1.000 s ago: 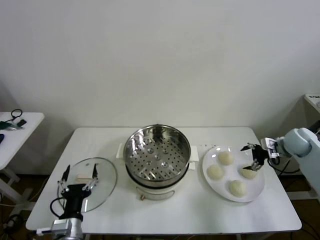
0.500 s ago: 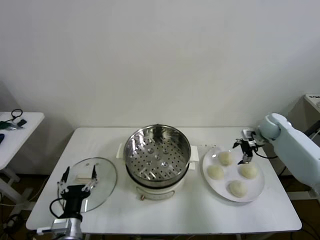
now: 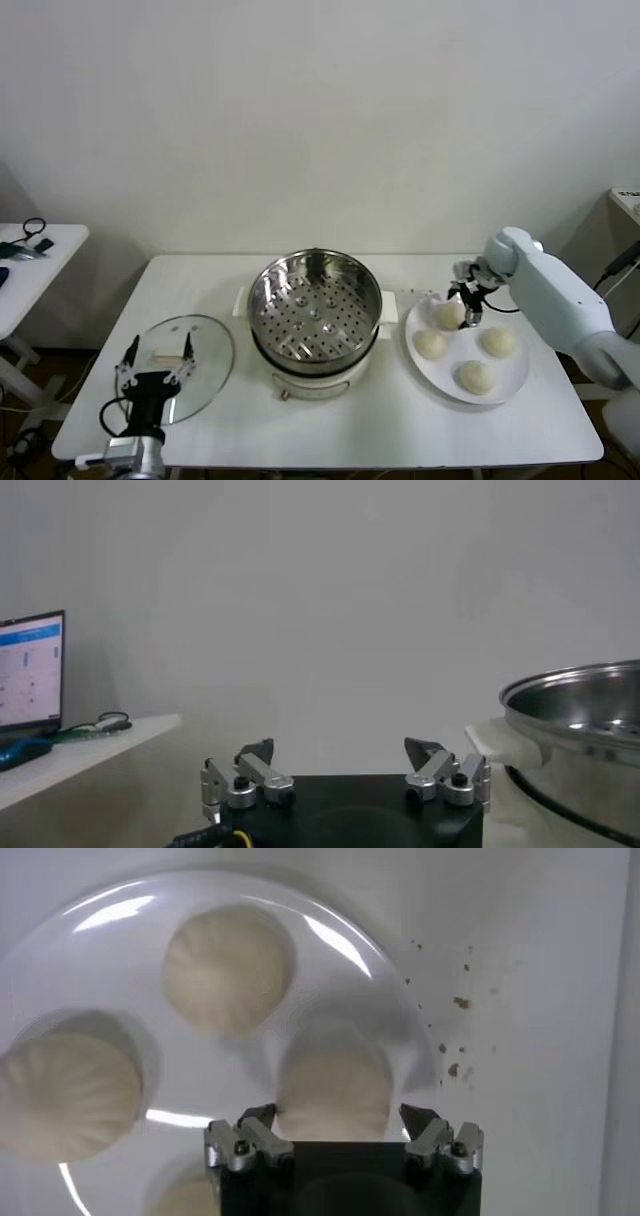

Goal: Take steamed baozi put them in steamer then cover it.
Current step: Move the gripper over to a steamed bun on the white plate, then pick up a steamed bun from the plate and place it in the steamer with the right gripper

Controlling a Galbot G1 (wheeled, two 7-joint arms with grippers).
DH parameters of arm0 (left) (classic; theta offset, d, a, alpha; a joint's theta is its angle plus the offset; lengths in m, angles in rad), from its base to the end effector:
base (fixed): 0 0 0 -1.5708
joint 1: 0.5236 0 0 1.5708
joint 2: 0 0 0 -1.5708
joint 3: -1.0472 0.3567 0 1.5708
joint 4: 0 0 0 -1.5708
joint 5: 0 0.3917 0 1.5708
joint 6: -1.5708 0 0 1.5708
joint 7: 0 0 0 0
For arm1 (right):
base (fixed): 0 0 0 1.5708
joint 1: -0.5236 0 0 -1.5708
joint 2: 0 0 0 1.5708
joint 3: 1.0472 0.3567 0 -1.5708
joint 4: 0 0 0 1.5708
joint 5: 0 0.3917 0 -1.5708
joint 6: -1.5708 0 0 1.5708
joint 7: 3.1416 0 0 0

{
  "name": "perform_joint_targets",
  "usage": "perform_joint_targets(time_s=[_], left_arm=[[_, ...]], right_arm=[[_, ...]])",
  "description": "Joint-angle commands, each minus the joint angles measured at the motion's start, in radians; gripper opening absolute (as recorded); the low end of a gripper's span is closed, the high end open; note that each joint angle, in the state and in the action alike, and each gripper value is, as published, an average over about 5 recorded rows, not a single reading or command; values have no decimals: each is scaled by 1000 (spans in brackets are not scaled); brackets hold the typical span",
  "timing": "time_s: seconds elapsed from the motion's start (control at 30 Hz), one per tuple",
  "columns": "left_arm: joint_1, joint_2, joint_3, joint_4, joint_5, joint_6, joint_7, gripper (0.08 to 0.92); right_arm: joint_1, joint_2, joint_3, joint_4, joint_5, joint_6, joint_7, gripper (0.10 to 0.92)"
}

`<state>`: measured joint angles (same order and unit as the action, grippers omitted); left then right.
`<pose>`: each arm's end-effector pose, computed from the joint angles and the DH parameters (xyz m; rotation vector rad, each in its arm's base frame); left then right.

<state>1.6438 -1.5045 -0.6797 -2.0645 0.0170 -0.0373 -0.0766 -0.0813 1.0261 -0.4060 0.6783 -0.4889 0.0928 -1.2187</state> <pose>0.1880 0.0648 -0.3297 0.2647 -3.0655 -0.2443 0.6331 -0.1744 -0.2589 1.2780 -1.3188 1.3449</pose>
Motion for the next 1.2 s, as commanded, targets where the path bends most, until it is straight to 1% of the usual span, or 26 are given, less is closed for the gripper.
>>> perform_joint_targets(time_s=[0.03,0.2,0.27,0.43,0.53,0.73,0.9,1.07,1.2], left_arm=[[-1,-1,1,2,2,3,1,823],[1,2,1,1,2,4,1,823],[2,3,1,2,2,4,0,823],[2,3,0,2,2,4,-1,823],[2,3,-1,2,1,4,-1,823],[7,4,-4,0,-1,2,-2,823],[12,5,-7,1,-1,2,-3,823],[16,4,-5,0,2,3,-4,823],[18,2,-4,0,3,3,-5,823]], right_arm=[[14,53,16,-87,-58,32,3,823],[13,52,20,-82,-53,38,-9,817],[15,51,19,-79,-52,40,-19,792],[18,46,17,-74,-48,44,-38,698],[21,43,15,-66,-41,46,-43,674],[49,11,-20,-14,5,61,-58,671],[129,-24,-79,54,63,115,-108,676],[296,-62,-247,158,188,136,-143,679],[416,-63,-368,234,266,167,-150,679]])
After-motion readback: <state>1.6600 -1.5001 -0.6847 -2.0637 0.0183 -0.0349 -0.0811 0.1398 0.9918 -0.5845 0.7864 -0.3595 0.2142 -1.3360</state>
